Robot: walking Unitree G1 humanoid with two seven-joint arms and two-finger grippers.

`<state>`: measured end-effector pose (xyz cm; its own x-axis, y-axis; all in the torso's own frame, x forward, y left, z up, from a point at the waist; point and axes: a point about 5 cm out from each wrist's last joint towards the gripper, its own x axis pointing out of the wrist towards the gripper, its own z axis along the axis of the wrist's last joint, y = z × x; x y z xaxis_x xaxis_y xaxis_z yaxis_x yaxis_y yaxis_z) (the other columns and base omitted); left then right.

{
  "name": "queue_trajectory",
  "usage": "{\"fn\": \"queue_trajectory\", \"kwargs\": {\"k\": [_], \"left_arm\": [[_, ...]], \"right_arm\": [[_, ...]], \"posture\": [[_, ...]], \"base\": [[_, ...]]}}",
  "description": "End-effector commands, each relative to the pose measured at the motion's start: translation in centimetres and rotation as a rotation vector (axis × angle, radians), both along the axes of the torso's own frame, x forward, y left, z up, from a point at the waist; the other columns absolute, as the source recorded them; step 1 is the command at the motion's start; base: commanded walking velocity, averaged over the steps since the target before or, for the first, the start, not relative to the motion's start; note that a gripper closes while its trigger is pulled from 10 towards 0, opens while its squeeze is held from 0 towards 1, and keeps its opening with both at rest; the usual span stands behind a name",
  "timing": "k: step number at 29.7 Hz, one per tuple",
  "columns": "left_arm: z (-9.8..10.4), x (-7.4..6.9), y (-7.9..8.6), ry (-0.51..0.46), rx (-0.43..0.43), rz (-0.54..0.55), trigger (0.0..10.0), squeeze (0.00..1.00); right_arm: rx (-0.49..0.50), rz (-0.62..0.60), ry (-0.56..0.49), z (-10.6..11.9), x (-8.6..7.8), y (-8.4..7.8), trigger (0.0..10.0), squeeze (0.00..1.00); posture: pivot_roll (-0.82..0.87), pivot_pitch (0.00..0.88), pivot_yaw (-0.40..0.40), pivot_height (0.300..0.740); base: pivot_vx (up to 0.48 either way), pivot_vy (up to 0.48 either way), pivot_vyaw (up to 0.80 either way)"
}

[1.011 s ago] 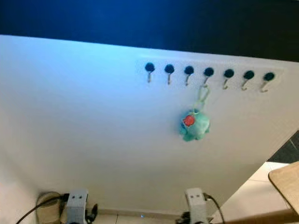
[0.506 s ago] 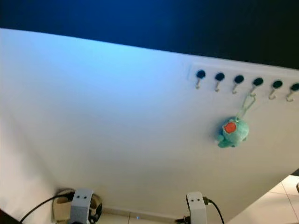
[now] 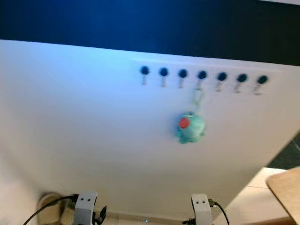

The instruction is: Hang keys on a hook

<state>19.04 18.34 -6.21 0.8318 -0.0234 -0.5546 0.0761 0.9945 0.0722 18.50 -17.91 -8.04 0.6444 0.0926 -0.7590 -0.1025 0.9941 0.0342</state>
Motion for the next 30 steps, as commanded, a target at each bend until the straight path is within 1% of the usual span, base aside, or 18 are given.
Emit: {"fn": "queue_trajectory", "kwargs": {"k": [1, 5, 6, 7, 8, 9, 11, 12, 14, 15, 17, 18, 19, 20, 21, 22, 26, 30], "left_arm": [[-0.1, -0.2, 0.3, 0.004, 0.019, -0.001, 10.0, 0.00], [0.1, -0.1, 0.4, -0.009, 0.047, -0.019, 10.0, 0.00], [0.2, -0.1, 0.4, -0.019, 0.055, -0.031, 10.0, 0.00], [0.2, -0.1, 0.4, -0.019, 0.055, -0.031, 10.0, 0.00], [0.6, 0.1, 0.4, -0.060, 0.061, -0.092, 10.0, 0.00], [0.6, 0.1, 0.4, -0.060, 0.061, -0.092, 10.0, 0.00], [1.5, 0.3, -0.1, -0.128, 0.011, -0.193, 10.0, 0.00], [1.9, 0.4, -0.3, -0.154, 0.004, -0.237, 10.0, 0.00], [2.9, 0.4, -0.7, -0.217, 0.015, -0.356, 10.0, 0.00], [2.9, 0.4, -0.7, -0.217, 0.015, -0.356, 10.0, 0.00], [3.6, 0.3, -1.0, -0.258, 0.022, -0.432, 10.0, 0.00], [3.6, 0.3, -1.0, -0.258, 0.022, -0.432, 10.0, 0.00], [4.6, 0.4, -1.1, -0.309, 0.026, -0.479, 10.0, 0.00], [4.6, 0.4, -1.1, -0.309, 0.026, -0.479, 10.0, 0.00], [5.2, 0.5, -1.2, -0.335, 0.018, -0.497, 10.0, 0.00], [5.2, 0.5, -1.2, -0.335, 0.018, -0.497, 10.0, 0.00], [8.0, 0.5, -1.6, -0.441, -0.026, -0.555, 10.0, 0.00], [9.7, 0.4, -1.7, -0.506, -0.027, -0.575, 10.0, 0.00]], "right_arm": [[0.010, -0.006, 0.004, -0.1, -0.1, 0.3, 10.0, 0.00], [-0.005, -0.023, -0.043, 0.4, 0.6, -0.1, 10.0, 0.00], [-0.017, -0.036, -0.080, 0.7, 1.0, -0.4, 10.0, 0.00], [-0.017, -0.036, -0.080, 0.7, 1.0, -0.4, 10.0, 0.00], [-0.043, -0.060, -0.177, 1.7, 2.1, -1.2, 10.0, 0.00], [-0.043, -0.060, -0.177, 1.7, 2.1, -1.2, 10.0, 0.00], [-0.077, -0.059, -0.277, 2.8, 3.0, -2.1, 10.0, 0.00], [-0.085, -0.055, -0.313, 3.2, 3.3, -2.3, 10.0, 0.00], [-0.068, -0.047, -0.453, 4.9, 4.5, -2.6, 10.0, 0.00], [-0.068, -0.047, -0.453, 4.9, 4.5, -2.6, 10.0, 0.00], [-0.044, -0.033, -0.560, 6.3, 5.3, -2.5, 10.0, 0.00], [-0.044, -0.033, -0.560, 6.3, 5.3, -2.5, 10.0, 0.00], [-0.013, 0.021, -0.679, 7.9, 6.2, -1.7, 10.0, 0.00], [-0.013, 0.021, -0.679, 7.9, 6.2, -1.7, 10.0, 0.00], [0.002, 0.058, -0.736, 8.7, 6.5, -1.1, 10.0, 0.00], [0.002, 0.058, -0.736, 8.7, 6.5, -1.1, 10.0, 0.00], [0.089, 0.180, -0.925, 12.0, 6.9, 1.7, 10.0, 0.00], [0.156, 0.238, -1.011, 13.8, 6.6, 3.2, 10.0, 0.00]], "posture": [[0.07, 0.036, -0.044, 0.740], [0.07, 0.036, -0.045, 0.740], [0.07, 0.037, -0.048, 0.740], [0.07, 0.037, -0.048, 0.740], [0.07, 0.039, -0.048, 0.740], [0.07, 0.039, -0.048, 0.740], [0.07, 0.041, -0.048, 0.740], [0.07, 0.041, -0.048, 0.740], [0.07, 0.044, -0.047, 0.740], [0.07, 0.044, -0.047, 0.740], [0.06, 0.047, -0.046, 0.740], [0.06, 0.047, -0.046, 0.740], [0.06, 0.047, -0.046, 0.740], [0.06, 0.047, -0.046, 0.740], [0.06, 0.047, -0.048, 0.740], [0.06, 0.047, -0.048, 0.740], [0.06, 0.050, -0.053, 0.740], [0.06, 0.051, -0.054, 0.740]], "base": [[0.000, 0.000, 0.00], [0.000, 0.000, 0.00], [0.000, 0.000, 0.00], [0.000, 0.000, 0.00], [0.000, 0.000, 0.00], [0.000, 0.000, 0.00], [0.000, 0.000, 0.00], [0.000, 0.000, 0.00], [0.000, 0.000, 0.00], [0.000, 0.000, 0.00], [0.000, 0.000, 0.00], [0.000, 0.000, 0.00], [0.000, 0.000, 0.00], [0.000, 0.000, 0.00], [0.000, 0.000, 0.00], [0.000, 0.000, 0.00], [0.000, 0.000, 0.00], [0.000, 0.000, 0.00]]}}
